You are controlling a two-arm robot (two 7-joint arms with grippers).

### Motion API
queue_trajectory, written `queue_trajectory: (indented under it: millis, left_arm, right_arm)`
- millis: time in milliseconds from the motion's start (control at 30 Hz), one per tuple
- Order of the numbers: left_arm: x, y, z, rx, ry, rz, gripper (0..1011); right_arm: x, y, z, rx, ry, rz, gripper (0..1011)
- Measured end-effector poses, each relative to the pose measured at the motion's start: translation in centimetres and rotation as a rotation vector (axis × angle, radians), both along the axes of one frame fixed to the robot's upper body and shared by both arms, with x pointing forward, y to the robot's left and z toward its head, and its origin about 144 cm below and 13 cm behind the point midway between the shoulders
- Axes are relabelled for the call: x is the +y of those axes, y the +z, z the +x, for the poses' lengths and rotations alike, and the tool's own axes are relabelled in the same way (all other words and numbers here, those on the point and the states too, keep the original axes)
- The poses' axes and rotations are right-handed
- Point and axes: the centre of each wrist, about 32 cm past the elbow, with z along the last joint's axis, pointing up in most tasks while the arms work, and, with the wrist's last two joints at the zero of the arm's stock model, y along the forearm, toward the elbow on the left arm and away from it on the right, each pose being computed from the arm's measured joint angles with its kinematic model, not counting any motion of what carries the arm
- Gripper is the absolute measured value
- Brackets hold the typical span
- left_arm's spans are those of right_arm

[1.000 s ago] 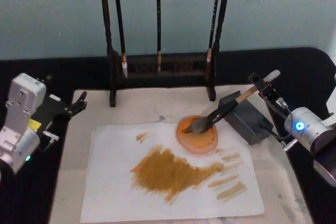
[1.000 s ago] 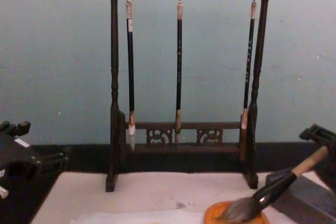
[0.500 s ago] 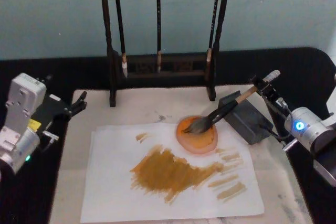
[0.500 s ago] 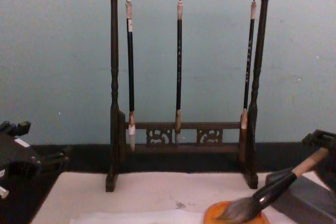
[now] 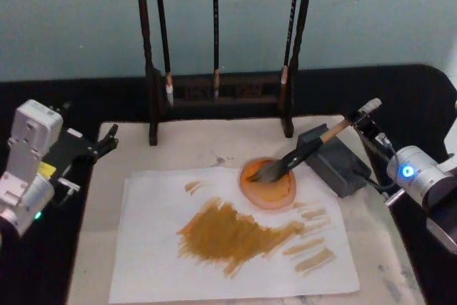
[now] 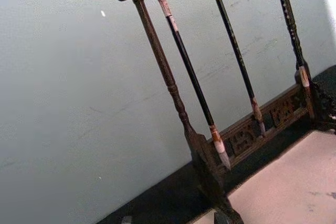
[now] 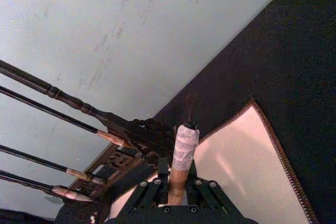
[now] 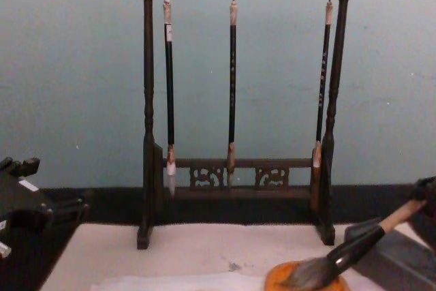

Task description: Pick up the brush from the inkstone, write on the paper, then place the brush back to its original position.

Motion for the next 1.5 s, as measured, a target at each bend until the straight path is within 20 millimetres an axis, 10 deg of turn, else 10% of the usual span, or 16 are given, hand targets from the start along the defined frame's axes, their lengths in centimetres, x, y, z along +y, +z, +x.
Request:
queue_trajectory:
  millis: [1500]
  left_arm:
    - [0.0,0.0,0.0,0.0,0.0,0.0,1009]
  right_arm:
    - [-0.1,3.6,-0.8,-0.239,0.114,-0.085,173]
